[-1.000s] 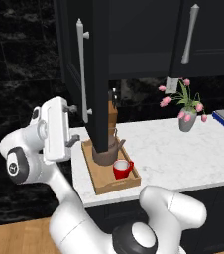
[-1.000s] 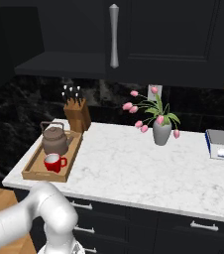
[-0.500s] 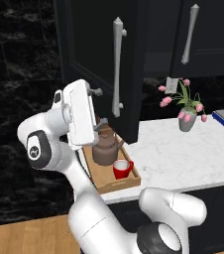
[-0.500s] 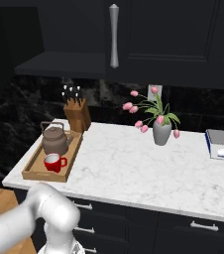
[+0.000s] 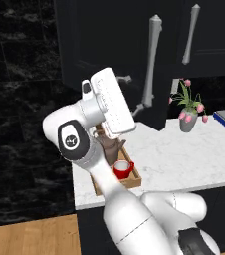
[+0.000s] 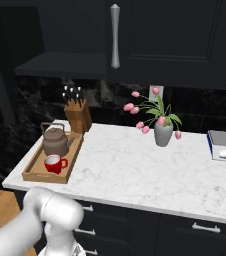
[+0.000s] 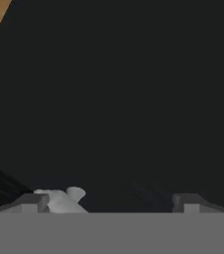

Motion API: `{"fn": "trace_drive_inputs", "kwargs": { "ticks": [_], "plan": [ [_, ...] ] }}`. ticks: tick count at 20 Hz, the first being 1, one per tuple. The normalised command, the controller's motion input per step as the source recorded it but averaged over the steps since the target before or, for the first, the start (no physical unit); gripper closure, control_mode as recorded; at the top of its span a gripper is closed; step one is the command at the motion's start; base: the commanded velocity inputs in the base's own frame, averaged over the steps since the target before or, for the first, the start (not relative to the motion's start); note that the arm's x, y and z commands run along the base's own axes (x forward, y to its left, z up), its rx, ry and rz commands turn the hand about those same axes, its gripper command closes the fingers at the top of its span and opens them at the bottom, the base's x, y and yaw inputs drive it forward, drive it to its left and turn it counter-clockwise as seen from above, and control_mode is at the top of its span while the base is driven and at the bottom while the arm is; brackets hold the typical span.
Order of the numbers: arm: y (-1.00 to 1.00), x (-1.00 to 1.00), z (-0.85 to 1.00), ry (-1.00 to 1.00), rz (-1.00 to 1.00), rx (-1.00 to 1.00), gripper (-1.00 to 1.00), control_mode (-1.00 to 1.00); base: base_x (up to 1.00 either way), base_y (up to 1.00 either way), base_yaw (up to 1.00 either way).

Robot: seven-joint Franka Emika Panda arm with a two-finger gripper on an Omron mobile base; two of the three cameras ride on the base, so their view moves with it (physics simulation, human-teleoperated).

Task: Pick the kettle from the counter and place it on the tray. Then pick the mug from the cabinet and place it on the tray. Then close the cabinet doors.

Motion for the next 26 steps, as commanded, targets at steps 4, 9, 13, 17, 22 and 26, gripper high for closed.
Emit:
{"fn": "trace_drive_inputs", "kwargs": {
  "ticks": [4,9,13,17,22,26],
  "plan": [
    [-0.89,0.2,0.14,0.0,0.36,0.05,-1.0,-1.0,0.0,0.0,0.0],
    [-0.85,0.29,0.08,0.0,0.41,0.06,-1.0,-1.0,0.0,0.0,0.0],
    [-0.76,0.4,0.0,0.0,0.45,0.06,-1.0,-1.0,0.0,0.0,0.0],
    [-0.67,0.54,0.0,0.0,0.48,0.06,-1.0,-1.0,0.0,0.0,0.0],
    [-0.61,0.65,0.0,0.0,0.49,0.06,-1.0,-1.0,0.0,0.0,0.0],
    [-0.58,0.74,0.0,0.0,0.49,0.06,-1.0,-1.0,0.0,0.0,0.0]
  ]
}}
